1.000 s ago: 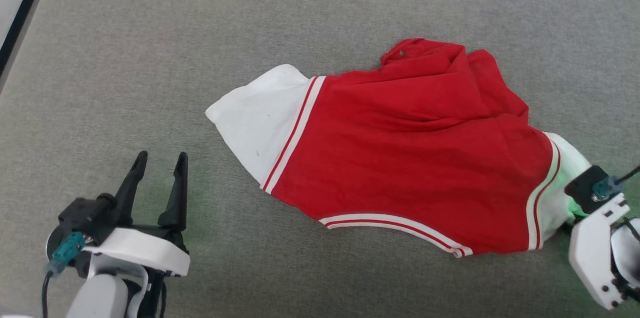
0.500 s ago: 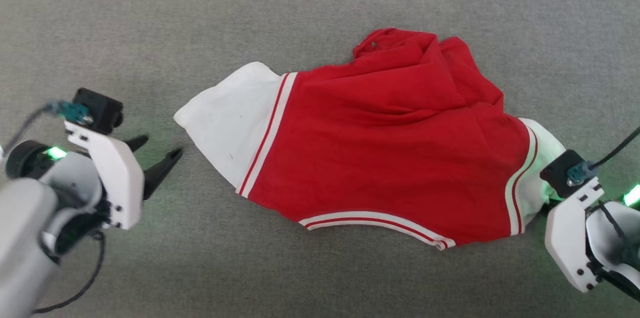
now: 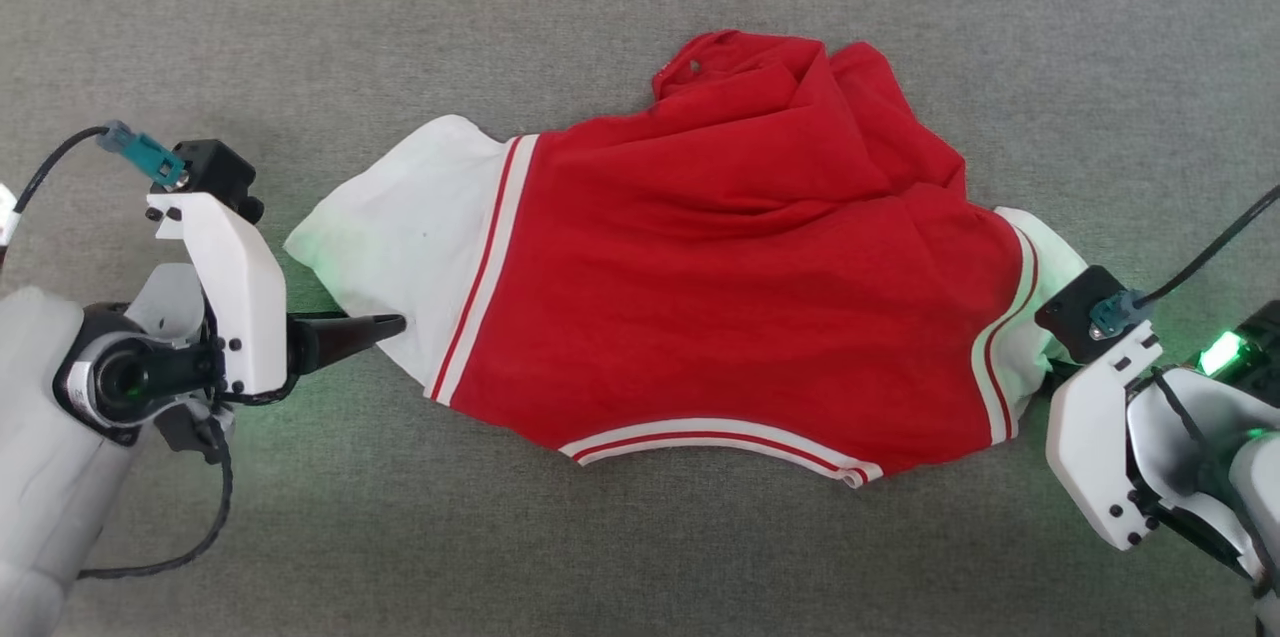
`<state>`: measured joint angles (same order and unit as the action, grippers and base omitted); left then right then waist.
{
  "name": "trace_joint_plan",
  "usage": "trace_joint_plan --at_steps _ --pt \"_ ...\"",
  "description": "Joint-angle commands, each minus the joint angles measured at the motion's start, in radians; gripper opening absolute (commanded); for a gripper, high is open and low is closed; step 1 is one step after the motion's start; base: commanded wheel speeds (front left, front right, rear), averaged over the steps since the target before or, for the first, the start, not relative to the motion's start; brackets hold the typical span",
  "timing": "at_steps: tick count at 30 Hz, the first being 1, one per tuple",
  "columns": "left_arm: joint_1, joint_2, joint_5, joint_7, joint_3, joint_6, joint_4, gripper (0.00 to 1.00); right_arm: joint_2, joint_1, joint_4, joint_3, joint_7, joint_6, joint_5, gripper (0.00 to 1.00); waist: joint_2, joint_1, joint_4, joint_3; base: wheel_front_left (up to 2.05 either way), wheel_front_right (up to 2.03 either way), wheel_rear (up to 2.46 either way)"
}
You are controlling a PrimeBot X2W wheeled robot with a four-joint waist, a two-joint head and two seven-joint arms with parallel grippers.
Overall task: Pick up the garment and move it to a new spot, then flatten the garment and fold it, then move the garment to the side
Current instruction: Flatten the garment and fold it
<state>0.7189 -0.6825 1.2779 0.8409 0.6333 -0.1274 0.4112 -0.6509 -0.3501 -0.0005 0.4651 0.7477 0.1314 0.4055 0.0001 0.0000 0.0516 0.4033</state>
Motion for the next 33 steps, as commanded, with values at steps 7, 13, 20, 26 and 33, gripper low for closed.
trace_joint_plan --at_steps 7,13,20,26,33 --pt "0.004 0.07 0.038 0.003 0.02 -0.004 0.052 0.27 0.047 -0.005 0.064 0.039 -0.015 -0.001 -0.007 0.0 -0.0001 0.0 -0.015 0.002 0.0 0.0 0.0" --pt "-0.016 0.059 0.074 -0.049 -0.009 -0.004 0.055 0.0 0.062 -0.002 0.055 0.018 -0.062 -0.001 -0.009 0.0 -0.0001 0.0 -0.031 -0.025 0.0 0.0 0.0" --pt "-0.046 0.021 0.067 -0.224 -0.055 -0.002 -0.045 0.0 0.075 0.034 -0.007 -0.103 -0.147 -0.001 -0.041 0.0 -0.0001 0.0 -0.052 -0.079 0.0 0.0 0.0" --pt "-0.081 -0.012 0.051 -0.421 -0.101 -0.002 -0.197 0.0 0.113 0.099 -0.135 -0.27 -0.181 -0.001 -0.066 0.0 -0.0001 0.0 -0.062 -0.097 0.0 0.0 0.0" --pt "-0.004 0.022 0.009 -0.603 -0.148 -0.002 -0.243 0.0 0.183 0.042 -0.206 -0.414 -0.21 -0.001 -0.045 0.0 -0.0001 0.0 -0.066 -0.065 0.0 0.0 0.0"
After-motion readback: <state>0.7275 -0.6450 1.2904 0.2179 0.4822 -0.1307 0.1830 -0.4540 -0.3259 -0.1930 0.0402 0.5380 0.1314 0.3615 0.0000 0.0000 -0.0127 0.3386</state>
